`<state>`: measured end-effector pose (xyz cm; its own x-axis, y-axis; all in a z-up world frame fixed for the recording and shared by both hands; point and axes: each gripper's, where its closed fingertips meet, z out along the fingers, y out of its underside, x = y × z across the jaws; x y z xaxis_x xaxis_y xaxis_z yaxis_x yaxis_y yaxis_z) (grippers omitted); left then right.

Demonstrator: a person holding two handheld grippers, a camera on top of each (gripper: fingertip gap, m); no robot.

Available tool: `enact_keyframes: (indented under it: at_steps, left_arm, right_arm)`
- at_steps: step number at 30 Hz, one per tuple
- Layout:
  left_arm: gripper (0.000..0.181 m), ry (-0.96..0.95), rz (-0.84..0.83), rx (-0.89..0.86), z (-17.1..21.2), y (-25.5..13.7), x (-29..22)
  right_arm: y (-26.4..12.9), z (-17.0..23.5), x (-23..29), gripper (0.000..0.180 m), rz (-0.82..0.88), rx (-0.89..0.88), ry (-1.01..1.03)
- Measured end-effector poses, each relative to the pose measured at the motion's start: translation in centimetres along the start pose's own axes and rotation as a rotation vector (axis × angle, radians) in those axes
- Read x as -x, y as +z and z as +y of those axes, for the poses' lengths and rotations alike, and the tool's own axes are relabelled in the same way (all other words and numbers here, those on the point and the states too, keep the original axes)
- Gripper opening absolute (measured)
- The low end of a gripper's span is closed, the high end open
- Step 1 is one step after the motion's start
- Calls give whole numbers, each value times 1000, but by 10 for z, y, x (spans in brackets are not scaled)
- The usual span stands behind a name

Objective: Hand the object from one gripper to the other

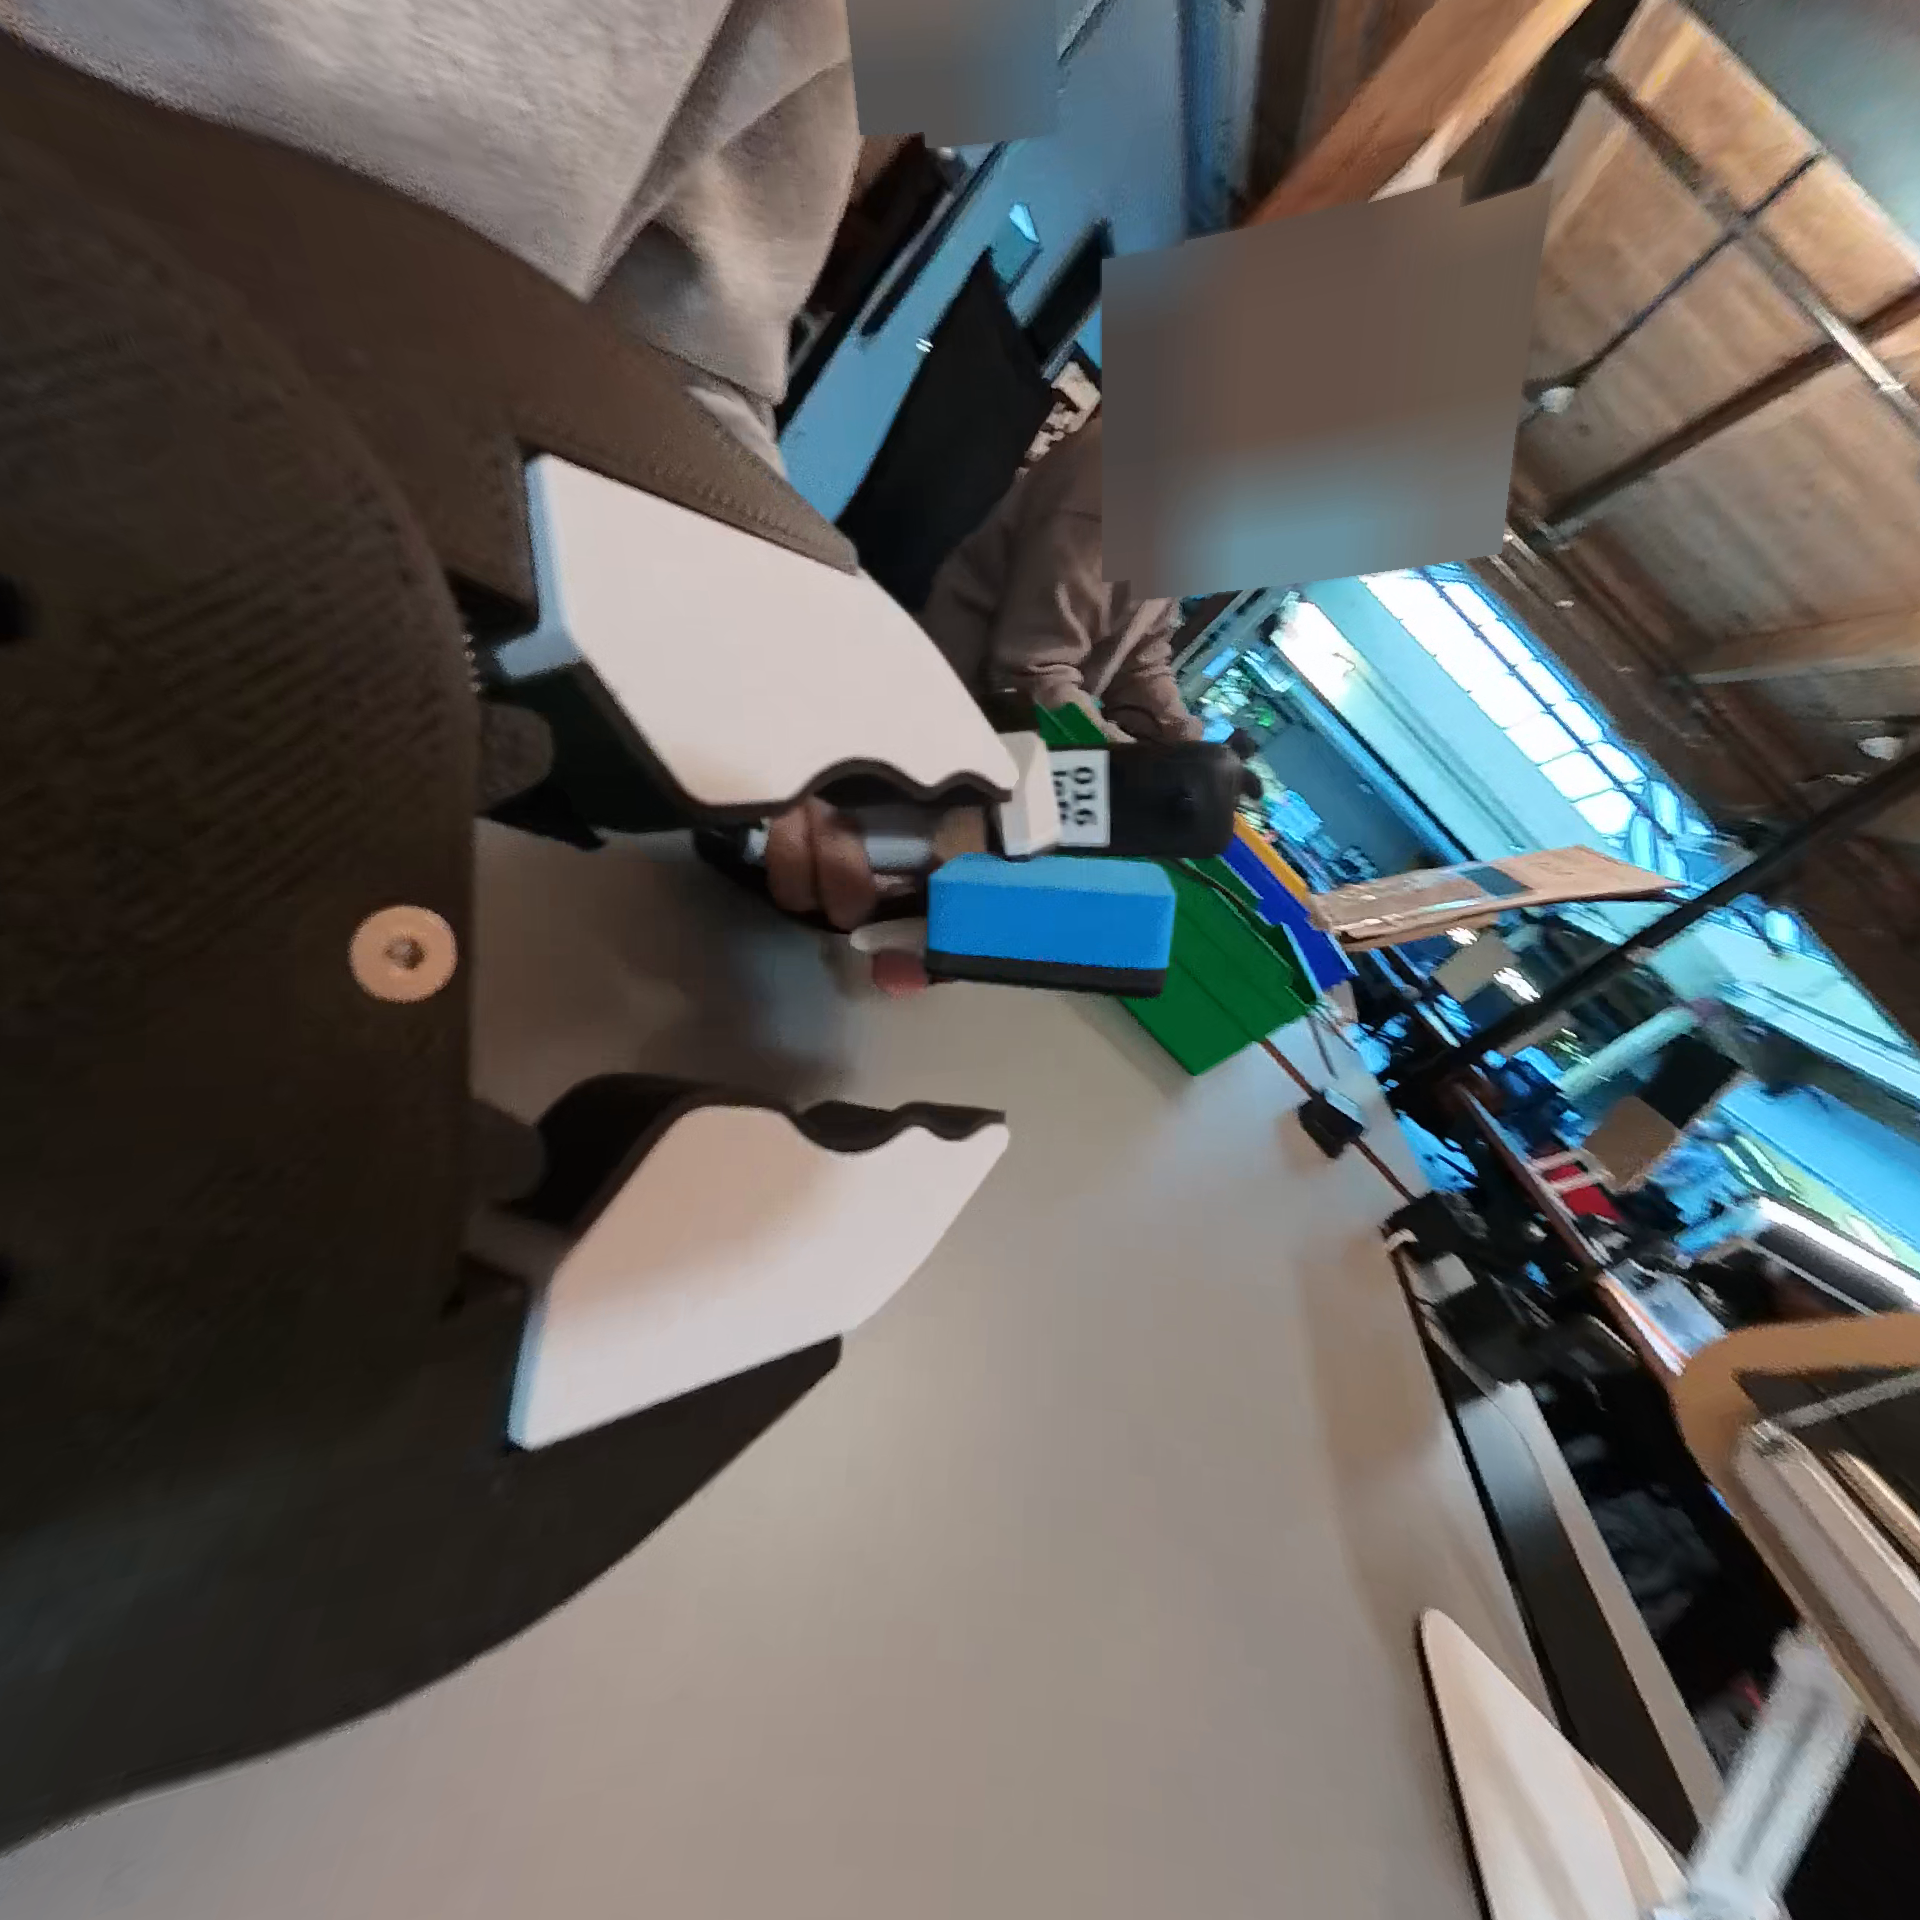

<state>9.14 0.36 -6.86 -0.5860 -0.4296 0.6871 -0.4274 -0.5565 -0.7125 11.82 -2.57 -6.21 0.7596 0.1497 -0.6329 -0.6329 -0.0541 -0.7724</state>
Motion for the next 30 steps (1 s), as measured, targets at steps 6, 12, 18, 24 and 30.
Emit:
enact_keyframes:
  at_steps: [6, 12, 18, 24, 30]
  left_arm:
    - [22, 20, 15, 74, 13, 7, -4]
    - [23, 59, 28, 118, 21, 11, -10]
    - [23, 54, 48, 102, 19, 11, -12]
    - [32, 81, 15, 85, 16, 11, -9]
    - [65, 277, -75, 69, 9, 9, -6]
  right_arm:
    - [2, 11, 5, 48, -44, 86, -13]
    - [2, 16, 10, 23, -56, 127, -47]
    - [2, 15, 14, 22, -66, 129, -46]
    - [1, 13, 13, 22, -61, 115, -44]
    - [-5, 6, 7, 22, -94, 84, 100]
